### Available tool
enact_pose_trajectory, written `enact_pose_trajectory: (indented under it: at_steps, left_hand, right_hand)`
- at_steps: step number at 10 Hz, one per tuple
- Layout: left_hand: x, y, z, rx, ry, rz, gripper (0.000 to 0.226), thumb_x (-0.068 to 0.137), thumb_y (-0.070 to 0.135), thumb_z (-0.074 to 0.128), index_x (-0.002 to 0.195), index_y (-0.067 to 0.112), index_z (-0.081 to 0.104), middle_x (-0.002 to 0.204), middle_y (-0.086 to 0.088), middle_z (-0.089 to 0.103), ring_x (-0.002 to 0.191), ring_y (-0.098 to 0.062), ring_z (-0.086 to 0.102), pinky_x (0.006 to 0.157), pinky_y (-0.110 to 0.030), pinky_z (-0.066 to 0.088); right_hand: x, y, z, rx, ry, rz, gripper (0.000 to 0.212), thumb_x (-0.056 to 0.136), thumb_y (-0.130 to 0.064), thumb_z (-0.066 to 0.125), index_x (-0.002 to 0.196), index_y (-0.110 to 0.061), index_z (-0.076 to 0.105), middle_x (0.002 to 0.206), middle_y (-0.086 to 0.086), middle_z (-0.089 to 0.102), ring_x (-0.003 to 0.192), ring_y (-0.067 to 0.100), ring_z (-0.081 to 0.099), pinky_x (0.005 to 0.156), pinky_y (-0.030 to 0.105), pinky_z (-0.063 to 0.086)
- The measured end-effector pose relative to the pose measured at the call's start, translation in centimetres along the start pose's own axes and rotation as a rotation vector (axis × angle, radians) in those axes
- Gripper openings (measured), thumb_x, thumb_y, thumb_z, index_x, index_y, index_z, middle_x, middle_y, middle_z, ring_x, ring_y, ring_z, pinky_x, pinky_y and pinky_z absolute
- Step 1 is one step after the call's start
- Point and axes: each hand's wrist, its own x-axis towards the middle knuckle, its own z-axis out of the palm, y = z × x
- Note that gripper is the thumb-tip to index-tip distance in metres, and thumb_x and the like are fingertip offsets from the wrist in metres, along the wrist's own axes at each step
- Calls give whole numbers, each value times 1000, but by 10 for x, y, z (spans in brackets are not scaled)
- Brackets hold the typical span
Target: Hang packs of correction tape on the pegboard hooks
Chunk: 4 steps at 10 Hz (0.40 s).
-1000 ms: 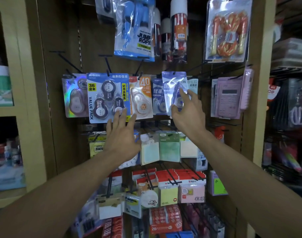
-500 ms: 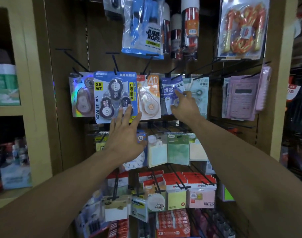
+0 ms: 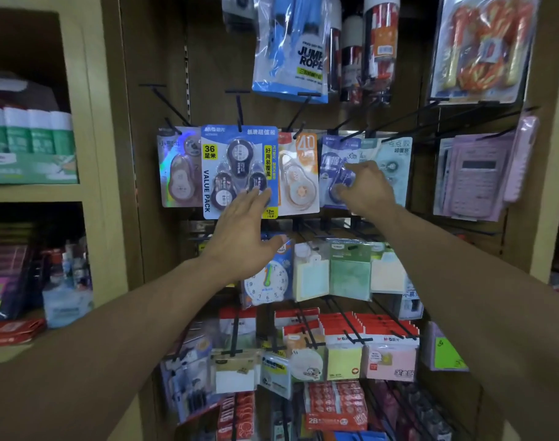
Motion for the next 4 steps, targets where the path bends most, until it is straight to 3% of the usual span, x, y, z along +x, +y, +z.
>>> enact_pose_trajectory:
  at_steps: [1, 3, 4]
  left_hand:
    - [-5, -2, -5, -33, 18, 21, 83, 87, 47, 60, 154, 23, 16, 161, 1, 16, 149, -19, 11, 122, -36, 14]
    - [-14, -8, -24, -82, 14, 54, 78, 88, 45, 60, 152, 21, 21, 158, 1, 25, 146, -17, 22, 119, -33, 23]
    - [-22, -15, -47, -209, 76, 57, 73, 87, 39, 64, 149, 23, 29, 151, 3, 37, 136, -8, 34, 111, -23, 29]
  right_hand:
    - [-3, 0, -11, 2, 27, -37, 45, 86, -28, 65, 129, -18, 64, 143, 13, 48, 120, 38, 57, 95, 42, 49]
    - [-25, -15, -40, 5, 26, -157, 44, 93, -14, 55, 136, -23, 60, 148, 10, 47, 123, 33, 57, 98, 39, 47]
    - [-43, -27, -61, 104, 119, -235, 37, 96, -16, 57, 132, -24, 62, 137, 4, 57, 118, 27, 60, 97, 40, 51]
